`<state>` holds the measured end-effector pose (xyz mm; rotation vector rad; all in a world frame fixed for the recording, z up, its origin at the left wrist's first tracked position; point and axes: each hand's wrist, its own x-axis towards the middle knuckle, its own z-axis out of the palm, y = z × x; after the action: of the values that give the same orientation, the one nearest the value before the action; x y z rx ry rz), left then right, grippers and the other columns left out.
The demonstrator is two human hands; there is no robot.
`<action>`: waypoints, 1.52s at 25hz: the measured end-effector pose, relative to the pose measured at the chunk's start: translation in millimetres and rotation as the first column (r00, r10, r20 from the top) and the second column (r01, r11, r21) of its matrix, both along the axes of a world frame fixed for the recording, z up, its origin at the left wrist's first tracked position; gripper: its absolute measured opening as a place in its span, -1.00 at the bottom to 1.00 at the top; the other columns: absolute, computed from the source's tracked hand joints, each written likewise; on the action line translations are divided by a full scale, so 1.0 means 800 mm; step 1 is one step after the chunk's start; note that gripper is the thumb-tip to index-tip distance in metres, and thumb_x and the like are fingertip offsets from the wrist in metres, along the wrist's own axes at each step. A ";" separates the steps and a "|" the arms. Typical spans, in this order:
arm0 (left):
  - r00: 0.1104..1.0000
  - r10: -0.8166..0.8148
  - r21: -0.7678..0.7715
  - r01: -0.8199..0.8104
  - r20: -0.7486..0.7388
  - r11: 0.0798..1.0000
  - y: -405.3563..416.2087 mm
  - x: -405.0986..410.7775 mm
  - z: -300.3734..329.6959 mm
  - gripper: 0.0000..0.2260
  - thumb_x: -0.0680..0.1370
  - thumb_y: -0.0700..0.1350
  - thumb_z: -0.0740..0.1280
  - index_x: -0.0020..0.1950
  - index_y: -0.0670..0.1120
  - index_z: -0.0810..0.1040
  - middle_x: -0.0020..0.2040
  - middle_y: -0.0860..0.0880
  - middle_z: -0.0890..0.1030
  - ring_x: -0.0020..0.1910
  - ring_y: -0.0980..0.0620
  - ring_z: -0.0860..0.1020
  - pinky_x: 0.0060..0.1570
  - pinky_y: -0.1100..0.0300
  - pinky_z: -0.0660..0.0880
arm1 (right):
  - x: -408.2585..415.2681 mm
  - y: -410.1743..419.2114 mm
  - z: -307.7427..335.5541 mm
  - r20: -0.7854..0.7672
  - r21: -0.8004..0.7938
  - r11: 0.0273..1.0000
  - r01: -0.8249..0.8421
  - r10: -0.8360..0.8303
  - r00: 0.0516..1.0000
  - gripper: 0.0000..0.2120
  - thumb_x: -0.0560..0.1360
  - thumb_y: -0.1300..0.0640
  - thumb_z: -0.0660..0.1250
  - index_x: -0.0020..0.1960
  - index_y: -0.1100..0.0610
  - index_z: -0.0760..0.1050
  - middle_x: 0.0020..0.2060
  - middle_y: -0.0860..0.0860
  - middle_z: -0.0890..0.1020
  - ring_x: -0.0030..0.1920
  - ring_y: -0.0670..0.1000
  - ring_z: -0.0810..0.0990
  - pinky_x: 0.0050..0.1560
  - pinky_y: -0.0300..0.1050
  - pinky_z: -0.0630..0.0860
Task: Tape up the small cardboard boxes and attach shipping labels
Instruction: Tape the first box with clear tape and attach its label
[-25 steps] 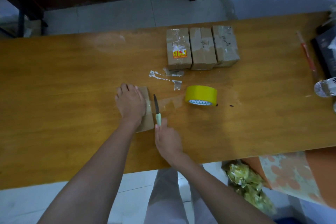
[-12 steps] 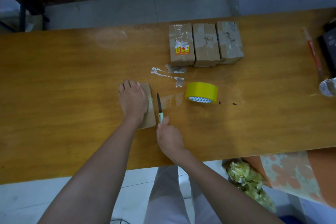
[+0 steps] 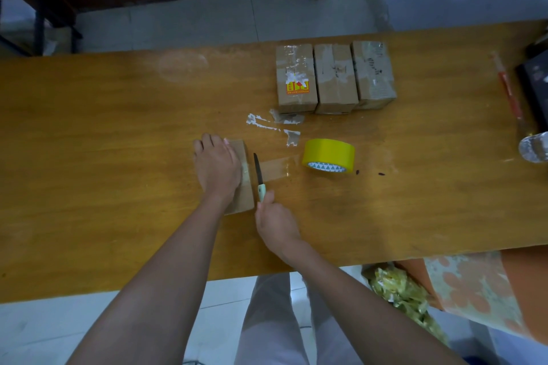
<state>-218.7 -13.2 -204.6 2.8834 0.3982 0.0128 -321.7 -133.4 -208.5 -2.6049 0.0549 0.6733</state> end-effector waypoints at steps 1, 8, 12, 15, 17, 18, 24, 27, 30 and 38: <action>1.000 -0.003 0.004 0.003 0.000 1.000 0.001 0.000 -0.001 -0.67 0.67 -0.09 0.01 0.07 -0.26 0.49 0.02 -0.21 0.53 0.04 -0.17 0.44 -0.01 0.01 0.37 | -0.002 0.001 -0.001 -0.009 -0.002 1.000 0.004 -0.004 1.000 -0.77 0.67 0.01 0.01 0.20 0.13 0.29 -0.41 -0.07 0.48 -0.46 -0.07 0.50 -0.47 -0.17 0.46; 1.000 0.001 -0.053 0.000 0.026 0.999 0.005 0.000 -0.004 -0.69 0.67 -0.11 0.03 0.05 -0.27 0.49 0.01 -0.23 0.52 0.04 -0.18 0.43 0.00 0.01 0.36 | -0.008 0.004 0.000 -0.032 -0.001 1.000 0.017 -0.017 0.999 -0.76 0.68 0.03 -0.01 0.17 0.16 0.31 -0.33 -0.02 0.54 -0.37 0.00 0.57 -0.33 -0.06 0.57; 0.999 -0.008 -0.138 0.015 0.054 0.990 0.015 0.001 -0.006 -0.70 0.68 -0.14 0.03 0.02 -0.28 0.49 -0.01 -0.24 0.52 0.03 -0.19 0.43 0.08 0.00 0.33 | -0.029 -0.009 0.014 -0.011 0.001 0.987 0.162 -0.162 0.987 -0.71 0.67 -0.05 -0.04 0.24 0.11 0.28 -0.27 -0.02 0.60 -0.35 -0.05 0.60 -0.37 -0.14 0.56; 0.994 0.048 -0.358 -0.009 0.099 0.934 0.037 -0.001 -0.007 -0.73 0.69 -0.15 0.02 -0.07 -0.23 0.43 -0.06 -0.21 0.47 0.00 -0.17 0.40 0.07 0.01 0.30 | 0.007 -0.023 0.015 0.092 0.002 0.985 0.174 -0.173 0.981 -0.67 0.67 -0.06 -0.02 0.25 0.14 0.31 -0.20 0.07 0.63 -0.26 0.07 0.64 -0.29 0.00 0.57; 0.988 0.091 -0.482 -0.018 0.127 0.876 0.048 -0.003 -0.008 -0.76 0.70 -0.16 0.02 -0.12 -0.16 0.36 -0.13 -0.15 0.40 -0.06 -0.12 0.36 0.02 0.04 0.27 | 0.043 -0.026 0.014 0.171 -0.035 0.988 0.154 -0.145 0.974 -0.62 0.67 -0.07 0.00 0.29 0.17 0.33 -0.14 0.11 0.64 -0.22 0.12 0.64 -0.24 0.04 0.56; 0.986 0.109 -0.515 -0.030 0.123 0.857 0.051 -0.004 -0.008 -0.76 0.70 -0.15 0.02 -0.13 -0.14 0.33 -0.14 -0.12 0.37 -0.07 -0.09 0.34 -0.02 0.08 0.26 | 0.055 -0.024 0.012 0.192 -0.051 0.990 0.129 -0.117 0.974 -0.61 0.66 -0.07 0.02 0.33 0.17 0.33 -0.11 0.10 0.64 -0.21 0.12 0.64 -0.24 0.05 0.57; 0.986 0.136 -0.557 -0.059 0.098 0.828 0.056 -0.005 -0.016 -0.77 0.70 -0.12 0.01 -0.13 -0.12 0.30 -0.13 -0.06 0.35 -0.05 -0.01 0.31 -0.07 0.22 0.18 | 0.082 -0.018 -0.011 0.259 -0.057 0.997 0.043 -0.027 0.965 -0.59 0.64 -0.07 0.13 0.41 0.09 0.28 0.05 0.09 0.58 -0.23 0.08 0.61 -0.39 -0.09 0.45; 0.986 0.137 -0.568 -0.059 0.095 0.821 0.057 -0.006 -0.018 -0.77 0.70 -0.11 0.01 -0.12 -0.12 0.30 -0.13 -0.05 0.35 -0.05 0.00 0.31 -0.09 0.22 0.18 | 0.082 -0.022 -0.016 0.287 -0.124 0.990 0.065 -0.027 0.958 -0.62 0.63 -0.11 0.14 0.37 0.04 0.32 0.07 0.07 0.47 -0.30 0.03 0.55 -0.39 -0.07 0.55; 0.986 0.134 -0.575 -0.056 0.094 0.816 0.058 -0.005 -0.017 -0.76 0.70 -0.11 0.01 -0.13 -0.12 0.30 -0.14 -0.05 0.35 -0.06 0.00 0.31 -0.11 0.24 0.17 | 0.080 -0.026 -0.012 0.244 -0.185 0.979 0.087 -0.040 0.969 -0.63 0.63 -0.14 0.11 0.33 0.03 0.34 0.08 0.06 0.45 -0.30 0.01 0.54 -0.33 -0.05 0.59; 0.985 0.138 -0.575 -0.053 0.105 0.816 0.057 -0.005 -0.017 -0.76 0.69 -0.08 0.00 -0.13 -0.10 0.30 -0.13 -0.04 0.37 -0.04 -0.01 0.33 -0.07 0.18 0.21 | 0.071 0.016 0.028 0.228 0.370 0.902 0.224 -0.322 0.919 -0.57 0.53 -0.27 0.19 0.14 0.05 0.50 -0.09 -0.13 0.56 -0.16 -0.16 0.51 -0.23 -0.19 0.50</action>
<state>-222.6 32.7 -218.1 2.2469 0.4317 0.0991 -264.9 -120.4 -185.7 -2.2721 0.1987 0.1809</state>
